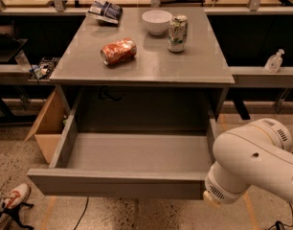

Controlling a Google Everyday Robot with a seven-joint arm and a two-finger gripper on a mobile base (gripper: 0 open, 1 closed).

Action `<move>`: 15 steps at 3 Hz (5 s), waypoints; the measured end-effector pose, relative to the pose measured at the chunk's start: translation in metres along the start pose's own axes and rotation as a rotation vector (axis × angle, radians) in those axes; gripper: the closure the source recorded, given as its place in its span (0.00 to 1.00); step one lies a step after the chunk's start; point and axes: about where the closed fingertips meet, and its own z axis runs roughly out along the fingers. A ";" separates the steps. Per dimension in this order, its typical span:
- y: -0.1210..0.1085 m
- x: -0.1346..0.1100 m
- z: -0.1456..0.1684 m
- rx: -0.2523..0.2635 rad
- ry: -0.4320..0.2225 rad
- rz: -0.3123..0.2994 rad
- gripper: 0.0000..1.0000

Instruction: Close top drawer

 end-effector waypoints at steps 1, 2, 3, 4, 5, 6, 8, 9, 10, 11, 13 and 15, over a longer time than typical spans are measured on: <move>0.000 0.000 0.000 0.000 0.000 0.000 1.00; -0.002 -0.017 0.005 0.009 -0.013 -0.029 1.00; -0.008 -0.044 0.012 0.022 -0.048 -0.071 1.00; -0.016 -0.078 0.021 0.030 -0.100 -0.121 1.00; -0.025 -0.103 0.024 0.031 -0.155 -0.161 1.00; -0.038 -0.129 0.019 0.040 -0.221 -0.197 1.00; -0.056 -0.140 0.020 0.071 -0.256 -0.186 1.00; -0.081 -0.158 0.020 0.111 -0.295 -0.188 1.00; -0.104 -0.180 0.024 0.146 -0.325 -0.191 1.00; -0.129 -0.207 0.030 0.175 -0.357 -0.198 1.00; -0.152 -0.240 0.038 0.188 -0.380 -0.213 1.00; -0.161 -0.242 0.042 0.188 -0.353 -0.203 1.00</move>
Offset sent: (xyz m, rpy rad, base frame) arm 0.0329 0.0243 -0.0131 0.0064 -0.0320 0.0674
